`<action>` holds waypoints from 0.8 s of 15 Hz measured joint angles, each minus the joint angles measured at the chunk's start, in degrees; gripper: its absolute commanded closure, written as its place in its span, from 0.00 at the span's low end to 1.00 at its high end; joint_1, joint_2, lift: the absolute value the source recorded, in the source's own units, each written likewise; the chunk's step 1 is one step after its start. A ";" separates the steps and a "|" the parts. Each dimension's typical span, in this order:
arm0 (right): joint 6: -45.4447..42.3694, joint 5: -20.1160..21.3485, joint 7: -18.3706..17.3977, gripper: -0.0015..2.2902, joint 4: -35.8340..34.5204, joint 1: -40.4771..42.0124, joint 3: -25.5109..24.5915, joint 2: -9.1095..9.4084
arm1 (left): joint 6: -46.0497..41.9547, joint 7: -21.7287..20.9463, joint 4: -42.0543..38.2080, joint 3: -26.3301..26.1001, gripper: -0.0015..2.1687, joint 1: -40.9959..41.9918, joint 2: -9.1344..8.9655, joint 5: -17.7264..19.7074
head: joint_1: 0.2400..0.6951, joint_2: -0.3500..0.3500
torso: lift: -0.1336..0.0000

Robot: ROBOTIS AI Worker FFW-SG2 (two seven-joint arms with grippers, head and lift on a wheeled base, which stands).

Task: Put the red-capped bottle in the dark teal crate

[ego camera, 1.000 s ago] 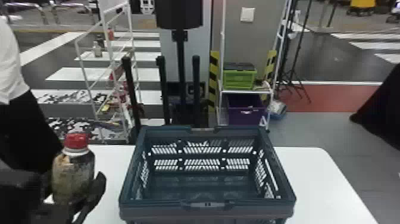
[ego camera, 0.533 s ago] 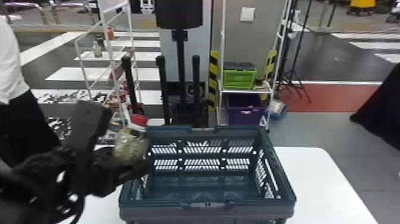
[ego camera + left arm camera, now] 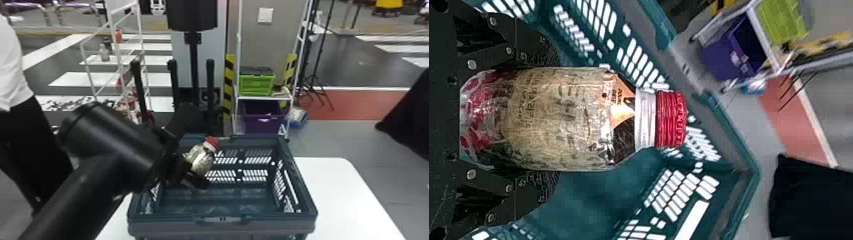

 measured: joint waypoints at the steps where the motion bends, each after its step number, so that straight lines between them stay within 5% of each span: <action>1: 0.00 -0.14 0.00 0.07 0.11 0.05 -0.14 -0.04 | -2.74 -2.45 5.74 -2.05 0.85 -2.54 -0.70 -0.08 | 0.57 0.50 | 1.00; 4: 0.01 -0.34 0.00 0.07 0.56 0.17 -0.32 -0.15 | -12.67 -9.21 21.42 -5.97 0.85 -7.73 -3.93 -1.46 | 0.57 0.50 | 1.00; 7: 0.02 -0.35 0.00 0.07 0.77 0.25 -0.33 -0.27 | -25.87 -15.39 39.51 -9.37 0.85 -12.15 -9.20 -5.73 | 0.57 0.50 | 1.00; 9: -0.05 -0.35 0.00 0.07 0.76 0.44 -0.35 -0.30 | -34.02 -16.27 48.64 -10.05 0.85 -13.39 -12.18 -9.24 | 0.57 0.50 | 1.00; 12: -0.98 -0.35 0.00 0.07 0.57 1.00 -0.49 -0.29 | -41.25 -16.25 55.80 -10.77 0.85 -13.98 -14.02 -11.79 | 0.57 0.50 | 1.00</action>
